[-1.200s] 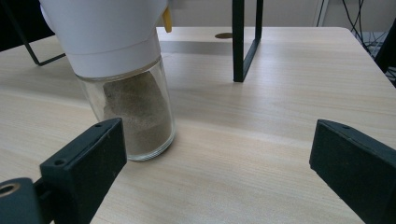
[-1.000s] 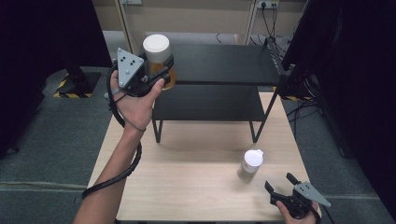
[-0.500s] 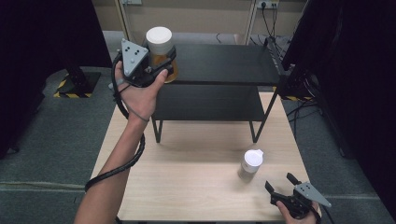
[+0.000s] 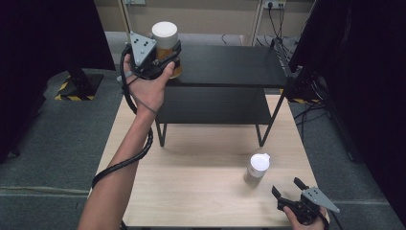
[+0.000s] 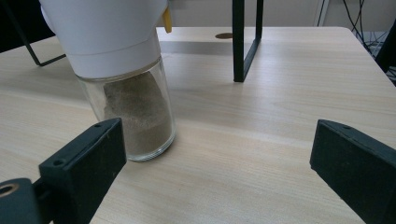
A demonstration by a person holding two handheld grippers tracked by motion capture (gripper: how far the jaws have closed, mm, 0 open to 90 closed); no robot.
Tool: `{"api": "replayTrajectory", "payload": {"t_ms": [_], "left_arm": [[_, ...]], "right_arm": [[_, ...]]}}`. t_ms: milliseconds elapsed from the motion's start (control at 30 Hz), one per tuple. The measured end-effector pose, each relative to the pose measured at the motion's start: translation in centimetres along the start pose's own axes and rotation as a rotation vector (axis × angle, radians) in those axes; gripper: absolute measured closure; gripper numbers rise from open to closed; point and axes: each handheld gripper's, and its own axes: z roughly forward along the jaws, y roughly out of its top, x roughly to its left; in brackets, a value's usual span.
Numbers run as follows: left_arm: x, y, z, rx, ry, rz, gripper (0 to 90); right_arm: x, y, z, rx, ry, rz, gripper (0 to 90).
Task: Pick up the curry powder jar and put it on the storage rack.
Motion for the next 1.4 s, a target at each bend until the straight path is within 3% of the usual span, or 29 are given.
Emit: {"api": "replayTrajectory", "payload": {"t_ms": [233, 1000, 1400], "left_arm": [[0.4, -0.3, 0.7, 0.014, 0.009, -0.022, 35.0], [0.6, -0.3, 1.7, 0.037, 0.027, -0.016, 34.9], [0.9, -0.2, 2.0, 0.048, 0.026, -0.052, 34.3]], "right_arm": [[-0.1, 0.0, 0.0, -0.002, 0.001, 0.004, 3.7], [0.0, -0.1, 0.0, -0.003, 0.002, -0.002, 3.6], [0.0, 0.0, 0.0, -0.002, 0.002, -0.004, 3.5]]}}
